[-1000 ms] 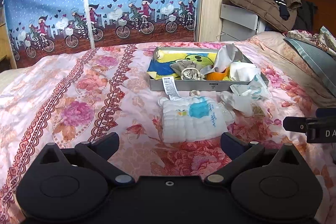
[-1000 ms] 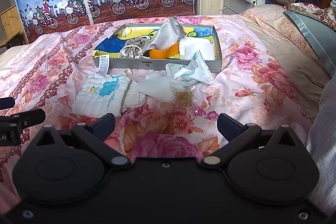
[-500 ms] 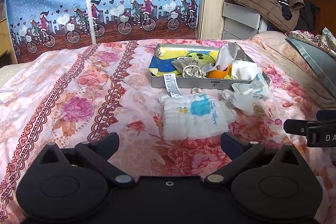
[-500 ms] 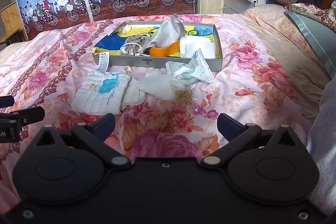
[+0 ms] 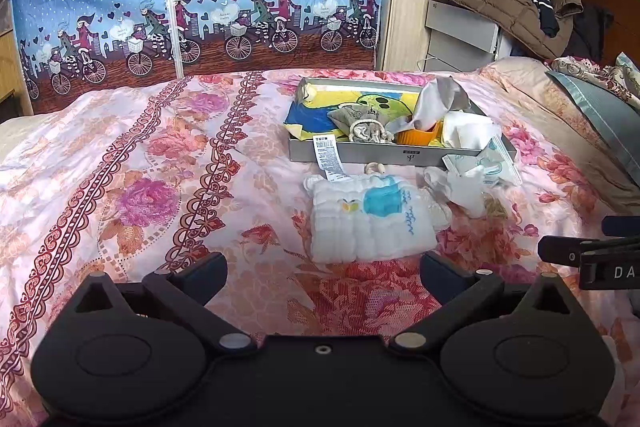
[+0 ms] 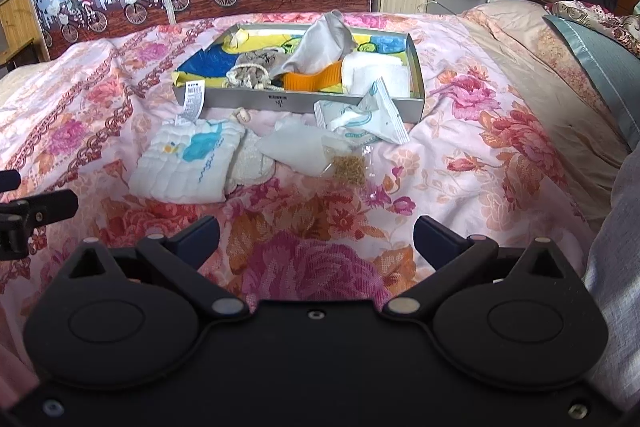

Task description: Organize soft objects

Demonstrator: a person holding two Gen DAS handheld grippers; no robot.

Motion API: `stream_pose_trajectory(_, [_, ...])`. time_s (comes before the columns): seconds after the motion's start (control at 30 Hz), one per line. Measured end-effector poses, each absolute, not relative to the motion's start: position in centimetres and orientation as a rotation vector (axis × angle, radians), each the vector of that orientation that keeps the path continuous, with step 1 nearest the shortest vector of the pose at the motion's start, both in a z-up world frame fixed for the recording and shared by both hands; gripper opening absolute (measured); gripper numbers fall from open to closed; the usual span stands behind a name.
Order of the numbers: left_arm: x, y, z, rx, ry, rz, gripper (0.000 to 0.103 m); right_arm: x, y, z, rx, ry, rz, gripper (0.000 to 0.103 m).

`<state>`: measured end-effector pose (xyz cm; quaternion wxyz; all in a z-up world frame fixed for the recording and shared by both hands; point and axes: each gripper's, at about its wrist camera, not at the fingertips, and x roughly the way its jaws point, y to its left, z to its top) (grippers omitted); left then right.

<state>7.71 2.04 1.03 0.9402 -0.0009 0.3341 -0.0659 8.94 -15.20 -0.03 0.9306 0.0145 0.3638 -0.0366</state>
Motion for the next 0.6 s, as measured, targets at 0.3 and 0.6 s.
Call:
stream_pose_trajectory(0.3, [7.77,2.03,0.85,-0.003,0.693,-0.129,0.102,8.91,-15.06,-0.32,0.016,0.755,-0.08,0.103])
stream_pose_trajectory(0.6, [7.9,1.72,1.17,-0.044,0.71,-0.112,0.102,9.29,-15.48,-0.72,0.029,0.769,-0.097,0.103])
